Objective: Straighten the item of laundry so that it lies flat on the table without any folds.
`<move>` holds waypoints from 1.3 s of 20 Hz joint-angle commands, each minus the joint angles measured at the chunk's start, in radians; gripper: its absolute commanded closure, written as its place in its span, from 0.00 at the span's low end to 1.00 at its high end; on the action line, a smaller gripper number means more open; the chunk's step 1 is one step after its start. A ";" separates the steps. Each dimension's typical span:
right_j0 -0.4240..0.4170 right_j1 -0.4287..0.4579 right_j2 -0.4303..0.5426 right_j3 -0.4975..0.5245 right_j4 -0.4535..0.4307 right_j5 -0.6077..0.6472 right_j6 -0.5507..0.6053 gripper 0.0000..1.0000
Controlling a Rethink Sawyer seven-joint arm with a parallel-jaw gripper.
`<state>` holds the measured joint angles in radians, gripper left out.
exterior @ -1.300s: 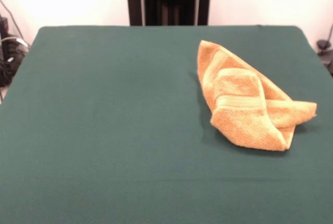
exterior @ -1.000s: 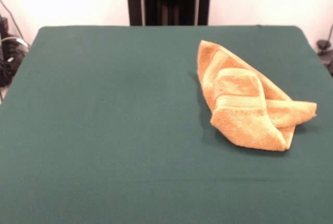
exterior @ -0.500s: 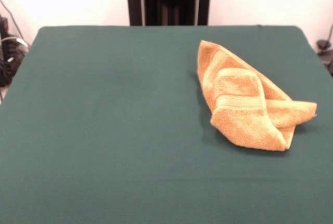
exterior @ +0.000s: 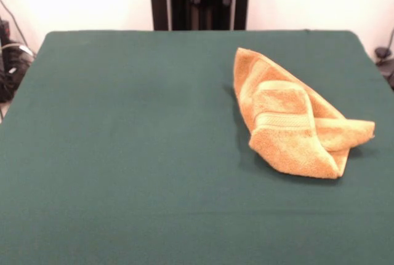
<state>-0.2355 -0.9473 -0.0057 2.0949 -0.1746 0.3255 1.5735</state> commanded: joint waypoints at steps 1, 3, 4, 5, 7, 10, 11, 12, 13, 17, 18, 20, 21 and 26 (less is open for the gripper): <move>0.012 0.135 0.046 -0.124 -0.035 -0.020 0.096 0.00; 0.005 0.158 0.054 -0.138 -0.032 -0.035 0.096 0.00; -0.005 0.171 0.061 -0.145 -0.030 -0.055 0.096 0.00; -0.017 0.187 0.074 -0.140 -0.030 -0.075 0.094 0.00; -0.012 0.231 0.061 -0.161 -0.038 -0.116 0.106 0.00; -0.006 0.268 0.047 -0.169 -0.056 -0.173 0.116 0.00; -0.010 0.276 0.048 -0.166 -0.059 -0.191 0.118 0.00; -0.013 0.283 0.050 -0.162 -0.062 -0.209 0.119 0.00; -0.016 0.291 0.052 -0.159 -0.065 -0.226 0.121 0.00; -0.027 0.300 0.073 -0.190 -0.059 -0.194 0.103 0.00; -0.041 0.313 0.090 -0.195 -0.055 -0.193 0.099 0.00; -0.042 0.393 0.083 -0.239 -0.061 -0.232 0.099 0.00; -0.028 0.404 0.071 -0.246 -0.059 -0.243 0.107 0.00; -0.068 0.407 0.146 -0.240 -0.021 -0.189 0.108 0.00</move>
<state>-0.2855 -0.5951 -0.0004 1.9274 -0.2097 0.1293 1.5735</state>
